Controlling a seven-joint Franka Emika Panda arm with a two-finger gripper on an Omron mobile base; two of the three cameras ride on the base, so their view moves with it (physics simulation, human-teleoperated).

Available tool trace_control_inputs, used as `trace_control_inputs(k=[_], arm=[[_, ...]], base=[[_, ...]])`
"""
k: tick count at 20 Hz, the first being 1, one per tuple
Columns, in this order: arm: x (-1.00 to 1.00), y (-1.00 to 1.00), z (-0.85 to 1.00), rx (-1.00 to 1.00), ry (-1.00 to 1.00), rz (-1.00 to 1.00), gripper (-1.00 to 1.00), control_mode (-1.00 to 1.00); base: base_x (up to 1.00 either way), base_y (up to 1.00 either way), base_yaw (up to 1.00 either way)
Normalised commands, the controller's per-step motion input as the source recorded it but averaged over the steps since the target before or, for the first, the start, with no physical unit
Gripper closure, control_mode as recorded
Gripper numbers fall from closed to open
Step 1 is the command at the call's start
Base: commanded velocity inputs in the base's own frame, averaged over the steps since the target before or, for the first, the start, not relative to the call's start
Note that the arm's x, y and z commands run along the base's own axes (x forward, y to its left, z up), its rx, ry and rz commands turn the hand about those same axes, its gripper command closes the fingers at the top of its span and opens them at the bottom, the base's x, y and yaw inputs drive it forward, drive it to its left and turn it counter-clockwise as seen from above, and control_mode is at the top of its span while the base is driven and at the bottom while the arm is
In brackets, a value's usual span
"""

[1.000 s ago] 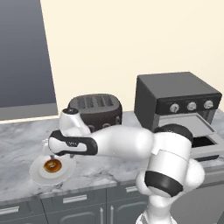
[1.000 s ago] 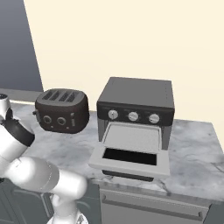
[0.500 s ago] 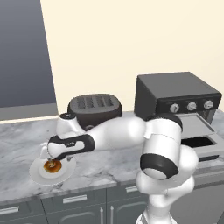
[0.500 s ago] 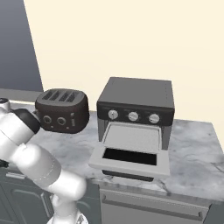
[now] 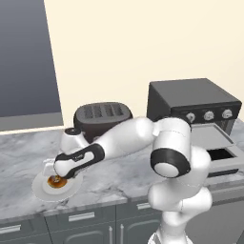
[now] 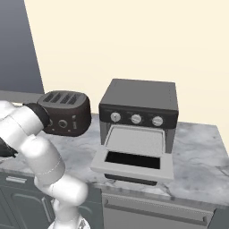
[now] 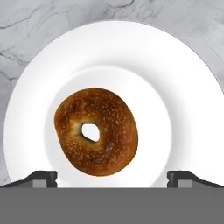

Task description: Pick up the bagel from the plate, place it on the toaster oven rack, close the door, and set the timer.

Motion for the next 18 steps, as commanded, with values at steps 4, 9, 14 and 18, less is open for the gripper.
trace_control_inputs(k=[4, 9, 14, 18], arm=[[0.09, 0.06, -0.13, 0.00, 0.00, 0.00, -1.00, -1.00], [0.07, 0.09, -0.11, 0.00, 0.00, 0.00, -1.00, -1.00], [0.07, 0.11, -0.07, 0.00, 0.00, 0.00, -1.00, -1.00], [0.06, 0.10, -0.09, 0.00, 0.00, 0.00, -1.00, -1.00]], base=[[0.00, 0.00, 0.00], [0.00, 0.00, 0.00], [0.00, 0.00, 0.00], [0.00, 0.00, 0.00]])
